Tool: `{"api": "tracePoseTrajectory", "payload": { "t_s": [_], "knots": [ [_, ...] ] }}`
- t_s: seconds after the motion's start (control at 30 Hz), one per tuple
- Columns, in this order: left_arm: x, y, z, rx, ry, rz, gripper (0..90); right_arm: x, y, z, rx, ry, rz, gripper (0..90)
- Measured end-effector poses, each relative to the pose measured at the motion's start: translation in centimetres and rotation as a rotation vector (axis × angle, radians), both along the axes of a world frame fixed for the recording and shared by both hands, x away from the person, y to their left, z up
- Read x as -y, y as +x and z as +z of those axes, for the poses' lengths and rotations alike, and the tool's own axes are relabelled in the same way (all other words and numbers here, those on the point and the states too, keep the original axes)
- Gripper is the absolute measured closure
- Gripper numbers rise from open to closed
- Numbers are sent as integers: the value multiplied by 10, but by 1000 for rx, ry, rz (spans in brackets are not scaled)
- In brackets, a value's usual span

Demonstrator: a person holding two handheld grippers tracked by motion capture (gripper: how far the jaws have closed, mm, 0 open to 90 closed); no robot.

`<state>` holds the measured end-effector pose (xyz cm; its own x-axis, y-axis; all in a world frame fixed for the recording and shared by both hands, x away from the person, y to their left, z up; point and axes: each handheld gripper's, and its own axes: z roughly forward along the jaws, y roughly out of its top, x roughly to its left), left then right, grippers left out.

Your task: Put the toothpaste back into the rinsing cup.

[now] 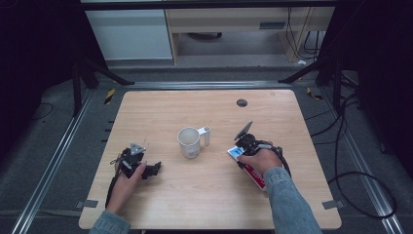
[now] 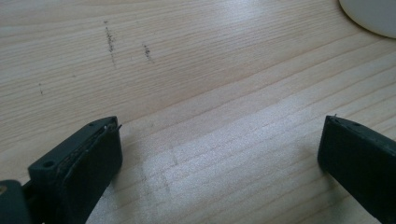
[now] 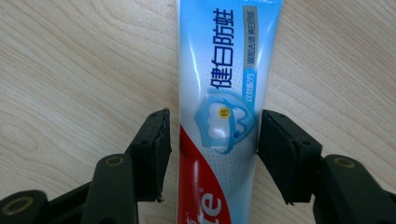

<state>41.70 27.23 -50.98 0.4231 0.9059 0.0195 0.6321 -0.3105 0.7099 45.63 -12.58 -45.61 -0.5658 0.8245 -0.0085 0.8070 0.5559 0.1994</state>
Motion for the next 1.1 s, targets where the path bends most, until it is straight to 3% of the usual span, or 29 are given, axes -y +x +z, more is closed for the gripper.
{"api": "tracePoseTrajectory", "payload": {
  "t_s": [0.17, 0.2, 0.27, 0.73, 0.8, 0.83, 0.9, 1.1],
  "knots": [
    [0, 0, 0, 0, 0, 0, 0, 1, 5, -4, -15, -10, -1, 459],
    [0, 0, 0, 0, 0, 0, 0, 3, 6, -6, -5, -12, 24, 457],
    [0, 0, 0, 0, 0, 0, 0, 1, 6, -5, -23, -7, -7, 456],
    [0, 1, 0, 0, 1, 0, 0, -2, 7, -7, -27, -22, -8, 461],
    [0, 1, 0, 0, 1, 0, 0, -2, 7, -8, -25, -27, -2, 462],
    [0, 1, 0, 0, 1, 0, 0, -1, 8, -10, -12, -36, 35, 466],
    [0, 1, 0, 0, 1, 0, 0, -3, 7, -9, -27, -30, 6, 469],
    [0, 1, 0, 1, 0, 1, 0, -4, 5, -8, -10, -45, 29, 545]
  ]
}}
